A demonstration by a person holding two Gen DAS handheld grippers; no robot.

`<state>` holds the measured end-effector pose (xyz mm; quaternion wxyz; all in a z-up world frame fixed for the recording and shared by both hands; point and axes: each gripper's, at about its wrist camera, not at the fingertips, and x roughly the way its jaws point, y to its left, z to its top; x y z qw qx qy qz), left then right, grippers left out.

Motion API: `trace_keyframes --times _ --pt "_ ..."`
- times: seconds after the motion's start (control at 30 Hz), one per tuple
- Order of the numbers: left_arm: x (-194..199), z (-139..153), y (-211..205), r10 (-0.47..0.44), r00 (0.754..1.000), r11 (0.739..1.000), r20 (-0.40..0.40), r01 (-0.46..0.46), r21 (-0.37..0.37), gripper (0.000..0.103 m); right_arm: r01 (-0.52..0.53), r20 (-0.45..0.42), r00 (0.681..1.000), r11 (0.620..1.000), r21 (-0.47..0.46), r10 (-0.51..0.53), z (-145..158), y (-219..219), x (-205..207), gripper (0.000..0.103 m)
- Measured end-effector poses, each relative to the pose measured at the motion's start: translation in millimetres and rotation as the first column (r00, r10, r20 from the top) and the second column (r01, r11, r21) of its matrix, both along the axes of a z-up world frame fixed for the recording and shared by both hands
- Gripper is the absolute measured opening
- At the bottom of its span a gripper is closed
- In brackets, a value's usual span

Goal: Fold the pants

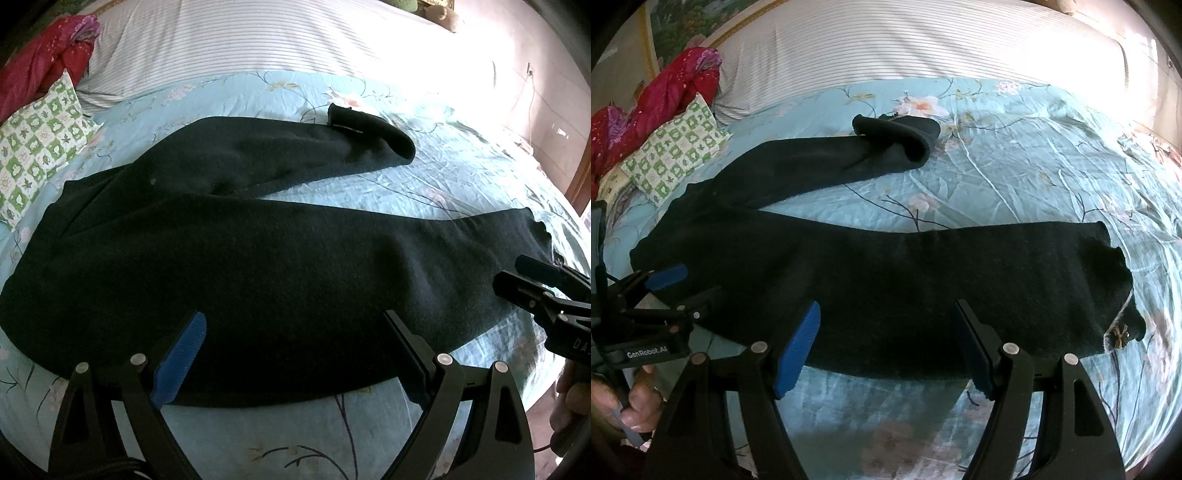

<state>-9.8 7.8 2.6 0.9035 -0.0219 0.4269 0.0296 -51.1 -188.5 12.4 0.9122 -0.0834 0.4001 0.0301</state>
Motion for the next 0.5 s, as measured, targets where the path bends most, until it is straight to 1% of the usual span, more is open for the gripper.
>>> trace_keyframes --times 0.5 --pt "-1.2 1.8 -0.5 -0.008 1.000 1.000 0.000 0.008 -0.002 0.094 -0.002 0.001 1.000 1.000 0.004 0.002 1.8 1.1 0.1 0.074"
